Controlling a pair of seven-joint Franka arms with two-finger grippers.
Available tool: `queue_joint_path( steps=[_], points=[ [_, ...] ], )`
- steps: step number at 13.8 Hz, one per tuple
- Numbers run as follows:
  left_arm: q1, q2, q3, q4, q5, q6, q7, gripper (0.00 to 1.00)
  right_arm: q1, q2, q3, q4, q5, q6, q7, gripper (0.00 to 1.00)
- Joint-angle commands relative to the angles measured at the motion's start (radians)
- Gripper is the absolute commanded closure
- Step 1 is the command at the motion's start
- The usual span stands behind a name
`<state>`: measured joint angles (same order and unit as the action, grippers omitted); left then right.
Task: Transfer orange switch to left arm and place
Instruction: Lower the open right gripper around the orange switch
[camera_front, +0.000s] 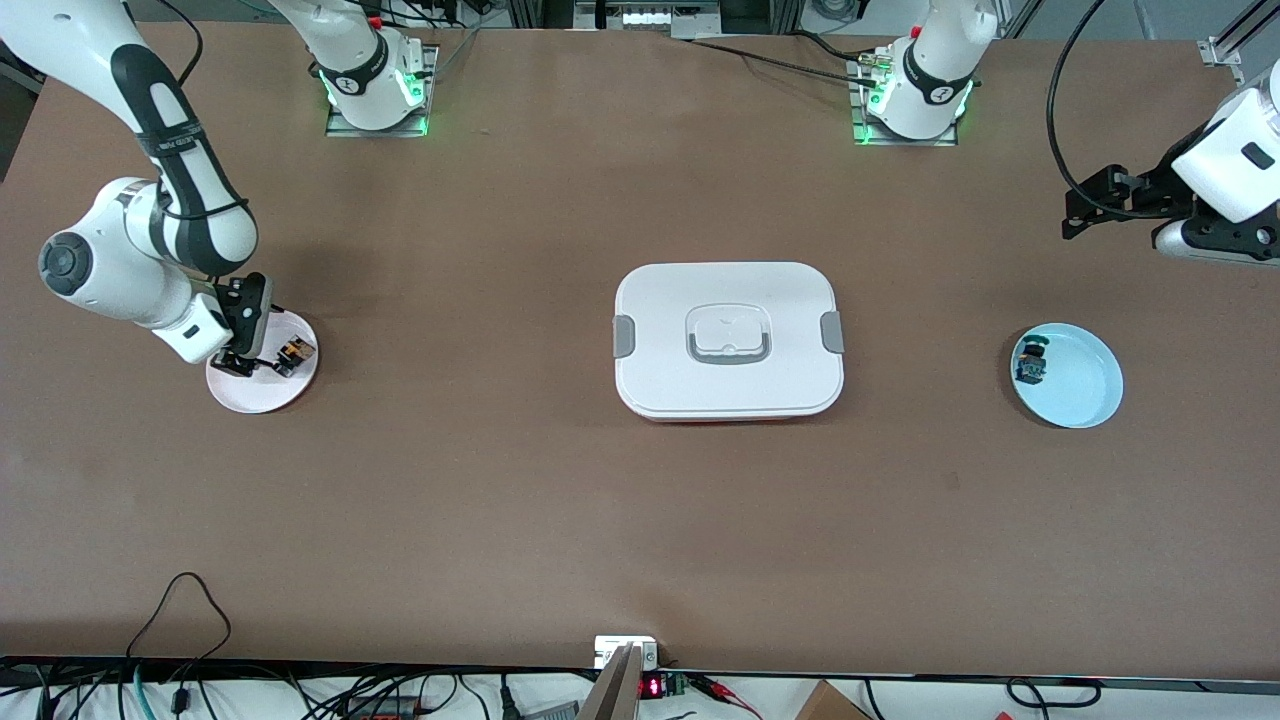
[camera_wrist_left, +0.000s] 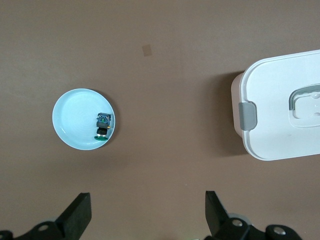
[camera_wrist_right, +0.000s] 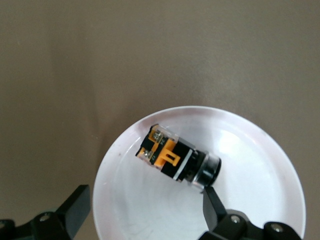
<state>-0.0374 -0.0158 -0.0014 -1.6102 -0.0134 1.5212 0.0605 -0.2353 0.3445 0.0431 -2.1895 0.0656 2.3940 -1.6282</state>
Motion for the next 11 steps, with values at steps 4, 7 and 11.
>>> queue_joint_path(
  steps=[4, 7, 11],
  points=[
    [0.005, 0.000, 0.000, 0.010, -0.010, -0.015, 0.002, 0.00, 0.008, -0.028, 0.014, 0.022, 0.011, -0.098, 0.397, 0.00],
    [0.005, 0.000, 0.000, 0.010, -0.010, -0.015, 0.002, 0.00, 0.043, -0.024, 0.014, 0.024, 0.002, -0.076, 0.465, 0.00],
    [0.005, 0.000, 0.000, 0.010, -0.010, -0.015, 0.002, 0.00, 0.070, -0.015, 0.012, 0.024, -0.018, 0.049, 0.468, 0.00]
  ],
)
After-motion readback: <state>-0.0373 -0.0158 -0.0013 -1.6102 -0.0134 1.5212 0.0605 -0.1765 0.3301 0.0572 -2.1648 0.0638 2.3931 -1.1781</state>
